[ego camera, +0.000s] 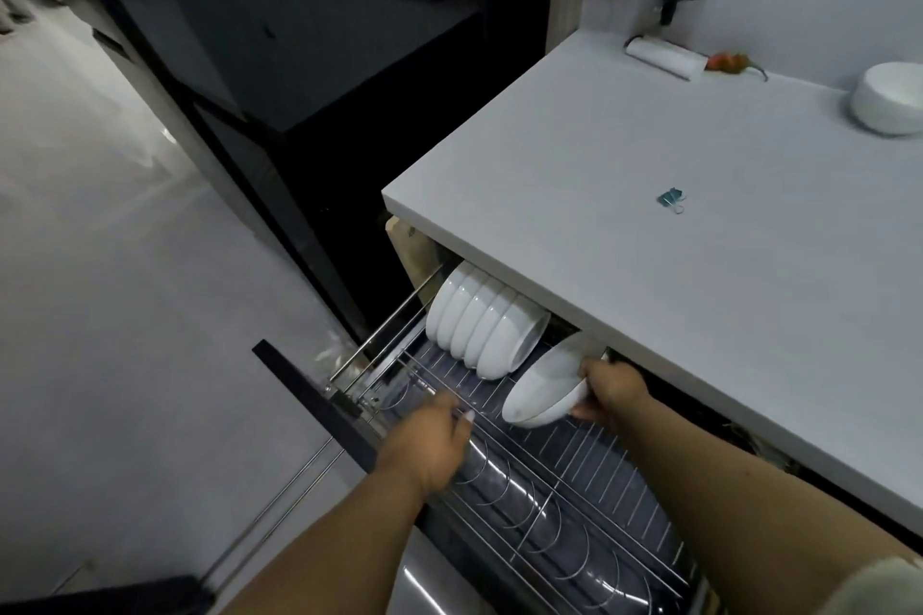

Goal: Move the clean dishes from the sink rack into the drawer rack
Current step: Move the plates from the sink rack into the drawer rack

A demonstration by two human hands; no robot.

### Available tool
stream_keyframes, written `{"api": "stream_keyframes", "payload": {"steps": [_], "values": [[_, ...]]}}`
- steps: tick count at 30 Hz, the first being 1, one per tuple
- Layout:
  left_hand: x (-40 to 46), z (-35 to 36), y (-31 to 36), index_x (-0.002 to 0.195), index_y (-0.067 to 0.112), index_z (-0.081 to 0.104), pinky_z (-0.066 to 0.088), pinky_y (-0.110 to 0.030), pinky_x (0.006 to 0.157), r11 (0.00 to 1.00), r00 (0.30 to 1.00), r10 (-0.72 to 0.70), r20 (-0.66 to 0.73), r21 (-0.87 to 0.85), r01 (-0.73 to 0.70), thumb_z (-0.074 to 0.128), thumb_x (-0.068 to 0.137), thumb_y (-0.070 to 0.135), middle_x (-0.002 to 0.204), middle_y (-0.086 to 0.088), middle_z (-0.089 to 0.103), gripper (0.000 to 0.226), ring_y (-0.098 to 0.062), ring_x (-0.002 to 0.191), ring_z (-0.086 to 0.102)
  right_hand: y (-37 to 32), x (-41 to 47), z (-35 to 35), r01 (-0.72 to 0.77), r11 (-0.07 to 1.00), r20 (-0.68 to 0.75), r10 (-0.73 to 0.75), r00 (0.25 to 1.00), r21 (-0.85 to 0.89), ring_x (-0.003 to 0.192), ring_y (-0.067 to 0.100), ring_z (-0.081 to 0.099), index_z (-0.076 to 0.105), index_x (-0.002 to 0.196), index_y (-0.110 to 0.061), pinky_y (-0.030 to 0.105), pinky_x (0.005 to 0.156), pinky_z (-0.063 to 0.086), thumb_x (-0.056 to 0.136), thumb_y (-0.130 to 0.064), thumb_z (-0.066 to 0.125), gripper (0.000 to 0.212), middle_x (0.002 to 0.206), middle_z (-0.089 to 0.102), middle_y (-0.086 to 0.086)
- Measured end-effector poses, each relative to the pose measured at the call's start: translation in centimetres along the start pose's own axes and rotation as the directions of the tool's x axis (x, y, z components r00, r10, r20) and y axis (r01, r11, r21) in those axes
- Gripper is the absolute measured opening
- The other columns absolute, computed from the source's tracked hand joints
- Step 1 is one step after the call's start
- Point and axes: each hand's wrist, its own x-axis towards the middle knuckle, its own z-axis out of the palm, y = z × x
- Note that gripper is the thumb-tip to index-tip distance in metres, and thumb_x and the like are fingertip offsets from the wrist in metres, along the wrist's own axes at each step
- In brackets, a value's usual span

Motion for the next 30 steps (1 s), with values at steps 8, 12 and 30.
{"api": "stream_keyframes", "payload": {"steps": [8, 12, 30], "values": [[0.0, 0.5, -0.2, 0.112, 0.020, 0.046, 0.055, -0.036, 0.074, 0.992, 0.998, 0.048, -0.031, 0.116, -0.044, 0.034, 0.099, 0.046, 0.087, 0.000, 0.066, 0.031, -0.020, 0.081, 0.063, -1.1, 2.6, 3.1, 0.037, 0.991, 0.006, -0.036, 0.999, -0.127, 0.064, 0.023, 0.056, 0.049, 0.123, -0.007, 0.037, 0.047, 0.058, 0.091, -0.021, 0.059, 0.037, 0.117, 0.052, 0.011], [0.1, 0.7, -0.4, 0.110, 0.020, 0.048, 0.054, -0.037, 0.075, 0.993, 0.998, 0.051, -0.040, 0.107, -0.046, 0.035, 0.098, 0.047, 0.084, 0.001, 0.068, 0.032, -0.022, 0.081, 0.065, -1.5, 3.4, 4.4, 0.041, 0.979, 0.031, -0.035, 0.999, -0.201, 0.059, 0.024, 0.055, 0.051, 0.123, -0.002, 0.041, 0.056, 0.058, 0.092, -0.021, 0.057, 0.037, 0.102, 0.055, 0.012], [0.3, 0.9, -0.7, 0.114, 0.018, 0.050, 0.048, -0.031, 0.072, 0.989, 0.991, 0.100, -0.086, 0.121, -0.089, 0.037, 0.098, 0.044, 0.090, -0.003, 0.068, 0.033, -0.024, 0.086, 0.065, -0.2, 2.9, 9.2, 0.113, 0.817, -0.116, -0.215, 0.970, -0.566, 0.116, 0.036, 0.056, 0.035, 0.130, 0.006, 0.035, 0.088, 0.045, 0.088, -0.030, 0.060, 0.061, 0.129, 0.055, 0.025]]}}
